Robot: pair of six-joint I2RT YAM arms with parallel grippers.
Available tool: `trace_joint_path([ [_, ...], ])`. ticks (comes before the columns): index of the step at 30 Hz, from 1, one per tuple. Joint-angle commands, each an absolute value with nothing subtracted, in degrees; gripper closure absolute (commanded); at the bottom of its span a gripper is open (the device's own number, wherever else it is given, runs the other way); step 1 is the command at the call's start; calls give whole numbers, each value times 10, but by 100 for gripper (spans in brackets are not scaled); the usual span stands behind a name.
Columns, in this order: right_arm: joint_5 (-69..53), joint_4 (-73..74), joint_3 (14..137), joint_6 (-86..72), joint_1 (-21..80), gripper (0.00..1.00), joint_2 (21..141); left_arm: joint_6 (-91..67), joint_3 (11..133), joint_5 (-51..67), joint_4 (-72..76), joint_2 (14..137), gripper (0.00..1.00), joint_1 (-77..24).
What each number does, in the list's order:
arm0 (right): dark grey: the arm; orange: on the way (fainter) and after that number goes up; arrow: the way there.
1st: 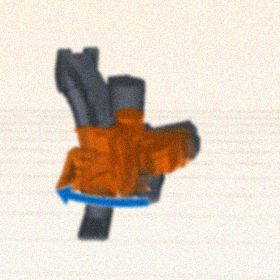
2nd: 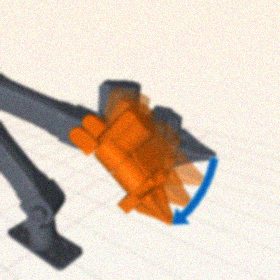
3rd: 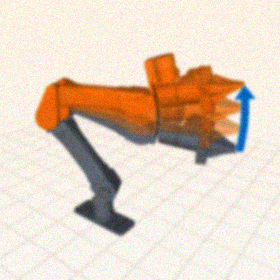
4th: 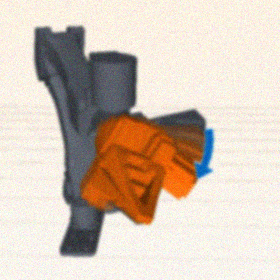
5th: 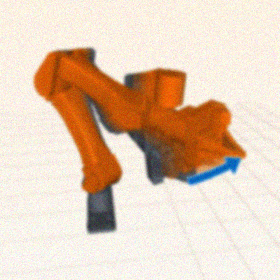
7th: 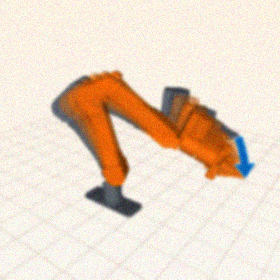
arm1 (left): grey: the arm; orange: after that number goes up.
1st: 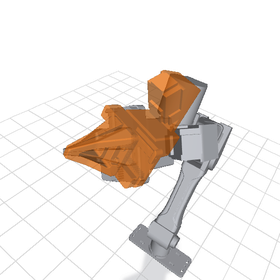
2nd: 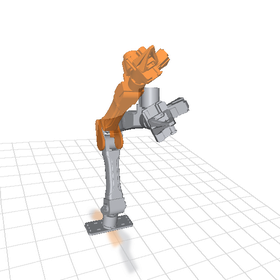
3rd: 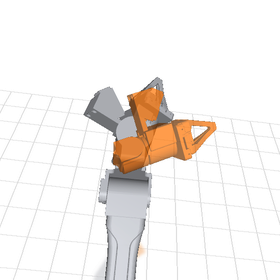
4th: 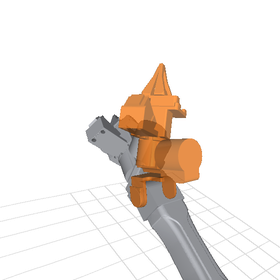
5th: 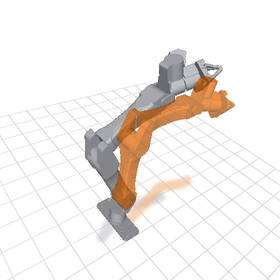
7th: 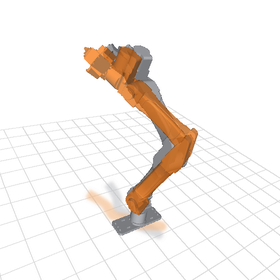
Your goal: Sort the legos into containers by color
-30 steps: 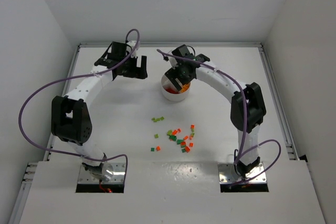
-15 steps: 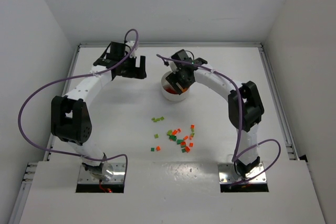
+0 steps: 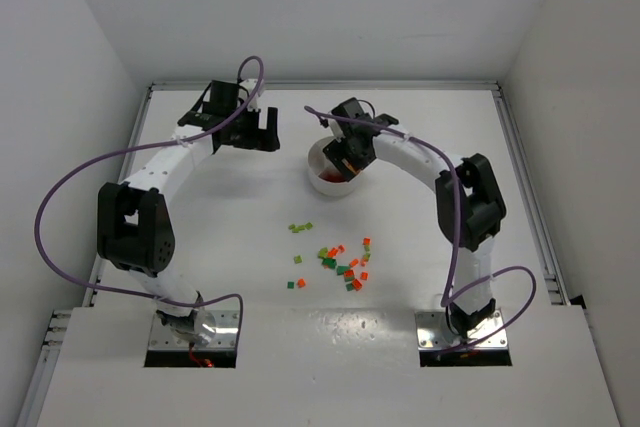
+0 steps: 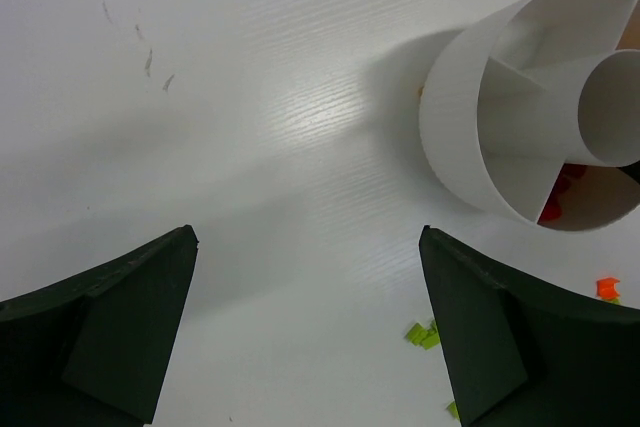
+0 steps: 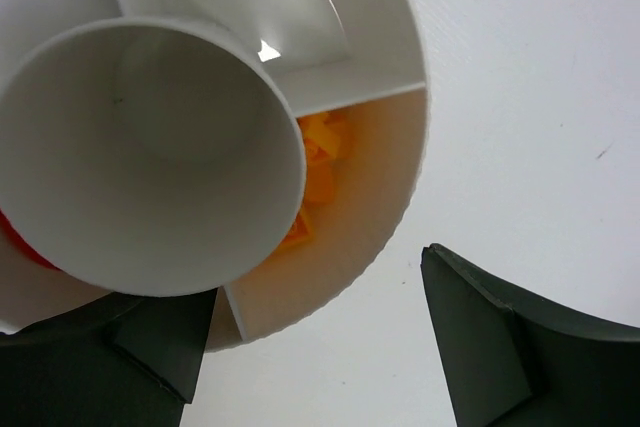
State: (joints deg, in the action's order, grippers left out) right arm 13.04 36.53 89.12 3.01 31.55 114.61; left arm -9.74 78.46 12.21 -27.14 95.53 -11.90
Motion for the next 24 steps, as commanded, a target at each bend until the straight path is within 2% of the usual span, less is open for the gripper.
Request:
trace_joint_path([
  [1,151,362,887,35,309,18,1107,-100,784,130,-251,954,0,-112],
  [13,158,362,932,40,268,18,1106,-95,784,141,-246,954,0,-112],
  [24,145,388,1046,21,228,18,1143,-77,773,157,-229,939,0,-117],
])
